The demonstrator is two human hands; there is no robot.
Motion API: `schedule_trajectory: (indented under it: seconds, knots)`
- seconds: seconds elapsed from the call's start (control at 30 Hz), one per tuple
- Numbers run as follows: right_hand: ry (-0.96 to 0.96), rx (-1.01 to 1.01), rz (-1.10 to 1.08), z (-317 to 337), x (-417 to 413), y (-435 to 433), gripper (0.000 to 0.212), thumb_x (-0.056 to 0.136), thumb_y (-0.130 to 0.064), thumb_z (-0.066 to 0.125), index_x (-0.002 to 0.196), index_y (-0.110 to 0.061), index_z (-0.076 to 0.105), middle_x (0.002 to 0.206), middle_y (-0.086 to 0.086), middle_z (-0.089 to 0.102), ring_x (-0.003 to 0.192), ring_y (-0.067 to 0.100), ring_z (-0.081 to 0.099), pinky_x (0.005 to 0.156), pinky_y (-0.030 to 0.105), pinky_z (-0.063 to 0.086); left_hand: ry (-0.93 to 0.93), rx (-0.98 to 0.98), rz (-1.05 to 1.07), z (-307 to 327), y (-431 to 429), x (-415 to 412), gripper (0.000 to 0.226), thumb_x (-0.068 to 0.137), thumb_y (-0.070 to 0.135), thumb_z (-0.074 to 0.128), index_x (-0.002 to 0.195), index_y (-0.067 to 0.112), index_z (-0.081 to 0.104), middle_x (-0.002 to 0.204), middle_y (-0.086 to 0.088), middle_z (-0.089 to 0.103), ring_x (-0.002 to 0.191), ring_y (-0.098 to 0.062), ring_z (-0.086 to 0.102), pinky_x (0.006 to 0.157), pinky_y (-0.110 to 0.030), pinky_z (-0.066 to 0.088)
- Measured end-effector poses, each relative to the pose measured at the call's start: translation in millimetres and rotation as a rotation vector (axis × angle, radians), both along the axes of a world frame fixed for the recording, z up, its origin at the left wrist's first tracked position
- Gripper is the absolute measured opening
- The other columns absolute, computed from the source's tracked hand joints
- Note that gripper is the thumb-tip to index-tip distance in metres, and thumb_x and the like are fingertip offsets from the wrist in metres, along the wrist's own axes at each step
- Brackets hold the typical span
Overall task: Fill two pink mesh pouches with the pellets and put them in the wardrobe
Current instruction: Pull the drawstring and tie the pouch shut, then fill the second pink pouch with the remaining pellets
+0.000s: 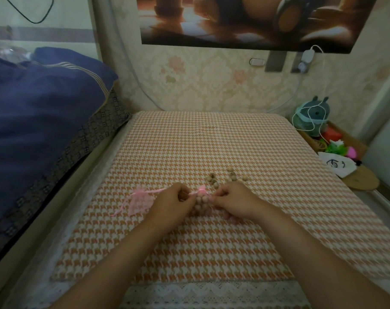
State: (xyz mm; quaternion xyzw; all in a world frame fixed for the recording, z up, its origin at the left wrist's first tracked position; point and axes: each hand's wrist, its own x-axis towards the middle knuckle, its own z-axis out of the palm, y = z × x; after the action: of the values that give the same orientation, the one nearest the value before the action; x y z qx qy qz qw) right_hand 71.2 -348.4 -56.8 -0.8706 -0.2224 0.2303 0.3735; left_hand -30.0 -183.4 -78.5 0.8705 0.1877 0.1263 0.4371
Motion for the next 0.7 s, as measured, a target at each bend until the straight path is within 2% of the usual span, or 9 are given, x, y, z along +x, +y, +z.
schedule_trajectory:
  seconds: [0.07, 0.13, 0.2, 0.27, 0.37, 0.43, 0.5, 0.63, 0.7]
  knots:
    - [0.049, 0.008, 0.001, 3, -1, 1, 0.014, 0.093, -0.03, 0.068, 0.093, -0.016, 0.07, 0.069, 0.017, 0.067, 0.049, 0.02, 0.06, 0.042, 0.028, 0.051, 0.032, -0.104, -0.055, -2, -1, 4, 0.032, 0.08, 0.037, 0.076, 0.106, 0.027, 0.058, 0.093, 0.011, 0.065, 0.084, -0.006, 0.065, 0.076, -0.025, 0.053]
    - [0.119, 0.035, 0.013, 6, -6, 2, 0.002, 0.094, -0.02, 0.067, 0.093, -0.019, 0.067, 0.072, 0.015, 0.065, 0.057, 0.022, 0.06, 0.046, 0.03, 0.053, 0.041, -0.083, -0.094, -6, -2, 6, 0.042, 0.076, 0.031, 0.08, 0.111, 0.028, 0.058, 0.099, 0.009, 0.066, 0.088, -0.008, 0.066, 0.083, -0.031, 0.056]
    - [0.2, 0.084, 0.034, 9, -13, 7, 0.013, 0.095, -0.008, 0.063, 0.088, -0.017, 0.066, 0.073, 0.014, 0.065, 0.058, 0.021, 0.06, 0.051, 0.031, 0.053, 0.009, -0.047, -0.104, -7, -4, 6, 0.041, 0.074, 0.026, 0.081, 0.11, 0.027, 0.061, 0.1, 0.006, 0.07, 0.086, -0.009, 0.068, 0.082, -0.031, 0.056]
    - [0.21, 0.127, 0.028, 10, -20, 14, 0.014, 0.095, -0.002, 0.059, 0.092, -0.012, 0.067, 0.074, 0.016, 0.066, 0.058, 0.02, 0.06, 0.052, 0.032, 0.055, -0.033, -0.064, -0.1, -3, -4, 3, 0.036, 0.075, 0.019, 0.082, 0.103, 0.03, 0.062, 0.094, 0.01, 0.07, 0.081, -0.006, 0.067, 0.074, -0.021, 0.054]
    - [0.17, 0.193, 0.021, 16, -28, 30, 0.019, 0.095, -0.001, 0.059, 0.112, -0.005, 0.068, 0.085, 0.024, 0.068, 0.065, 0.023, 0.063, 0.053, 0.032, 0.058, -0.113, -0.131, -0.064, 8, 8, -8, 0.039, 0.074, 0.016, 0.084, 0.099, 0.035, 0.061, 0.092, 0.016, 0.068, 0.08, -0.005, 0.067, 0.07, -0.018, 0.052]
    - [0.171, 0.255, 0.026, 22, -37, 45, 0.025, 0.096, -0.002, 0.059, 0.12, -0.006, 0.066, 0.089, 0.021, 0.068, 0.065, 0.02, 0.062, 0.051, 0.029, 0.057, -0.146, -0.153, -0.035, 15, 24, -20, 0.04, 0.074, 0.016, 0.084, 0.102, 0.033, 0.063, 0.095, 0.014, 0.07, 0.082, -0.004, 0.069, 0.07, -0.019, 0.054]
    - [0.172, 0.291, 0.046, 25, -48, 63, 0.026, 0.097, -0.006, 0.06, 0.122, -0.011, 0.065, 0.089, 0.016, 0.068, 0.064, 0.017, 0.062, 0.053, 0.031, 0.056, -0.177, -0.144, 0.0, 21, 43, -36, 0.04, 0.074, 0.013, 0.083, 0.105, 0.031, 0.066, 0.095, 0.012, 0.071, 0.081, -0.002, 0.069, 0.07, -0.019, 0.055]
    - [0.026, 0.227, 0.093, 16, -67, 104, 0.037, 0.095, -0.02, 0.064, 0.131, -0.019, 0.058, 0.102, 0.007, 0.069, 0.078, 0.018, 0.066, 0.061, 0.033, 0.055, -0.176, -0.11, 0.116, 26, 77, -71, 0.035, 0.077, 0.014, 0.079, 0.105, 0.031, 0.066, 0.096, 0.014, 0.07, 0.08, 0.0, 0.066, 0.068, -0.021, 0.054]
    - [-0.187, 0.117, 0.151, 11, -72, 119, 0.045, 0.094, -0.022, 0.062, 0.138, -0.02, 0.056, 0.12, 0.0, 0.062, 0.102, 0.017, 0.064, 0.082, 0.029, 0.052, -0.151, -0.057, 0.187, 23, 95, -84, 0.034, 0.079, 0.016, 0.076, 0.105, 0.035, 0.066, 0.097, 0.016, 0.068, 0.083, -0.002, 0.065, 0.068, -0.024, 0.055]
